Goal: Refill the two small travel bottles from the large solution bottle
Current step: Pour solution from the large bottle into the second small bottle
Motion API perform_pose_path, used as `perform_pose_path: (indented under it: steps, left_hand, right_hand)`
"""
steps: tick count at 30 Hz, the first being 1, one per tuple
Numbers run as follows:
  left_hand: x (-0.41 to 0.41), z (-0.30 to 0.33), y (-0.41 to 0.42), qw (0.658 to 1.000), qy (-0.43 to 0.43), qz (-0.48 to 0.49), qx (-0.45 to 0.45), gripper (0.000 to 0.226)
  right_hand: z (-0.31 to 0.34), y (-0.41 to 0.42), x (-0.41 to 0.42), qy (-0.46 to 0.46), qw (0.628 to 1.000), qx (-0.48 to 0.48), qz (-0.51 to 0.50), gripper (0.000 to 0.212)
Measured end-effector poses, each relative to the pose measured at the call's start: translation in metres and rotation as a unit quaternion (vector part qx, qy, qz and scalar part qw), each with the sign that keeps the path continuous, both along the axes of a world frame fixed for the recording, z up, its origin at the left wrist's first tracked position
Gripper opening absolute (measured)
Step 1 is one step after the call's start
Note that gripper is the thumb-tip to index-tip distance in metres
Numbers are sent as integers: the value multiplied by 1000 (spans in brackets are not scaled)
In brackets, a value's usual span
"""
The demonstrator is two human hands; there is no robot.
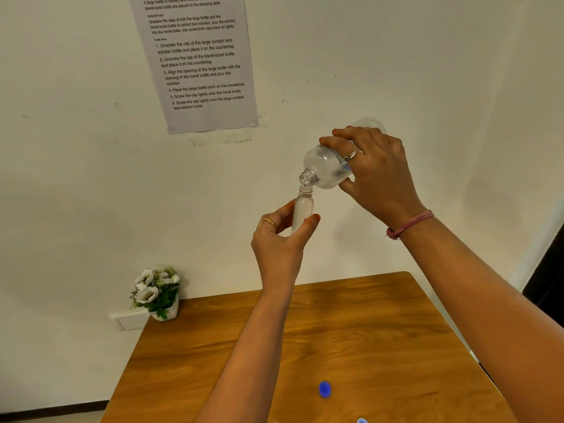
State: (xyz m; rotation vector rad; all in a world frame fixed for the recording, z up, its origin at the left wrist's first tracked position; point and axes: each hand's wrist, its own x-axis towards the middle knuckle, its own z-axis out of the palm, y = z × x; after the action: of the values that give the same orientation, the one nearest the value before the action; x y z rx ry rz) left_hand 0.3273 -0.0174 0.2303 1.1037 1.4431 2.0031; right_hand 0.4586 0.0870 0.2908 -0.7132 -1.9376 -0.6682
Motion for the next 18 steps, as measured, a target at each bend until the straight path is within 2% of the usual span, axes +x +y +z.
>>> perform_pose_path:
  steps: [18]
  left_hand:
    - [-1,-2,4,1000,1,1,2,35]
  right_hand:
    - [-2,5,0,1,1000,2,-2,55]
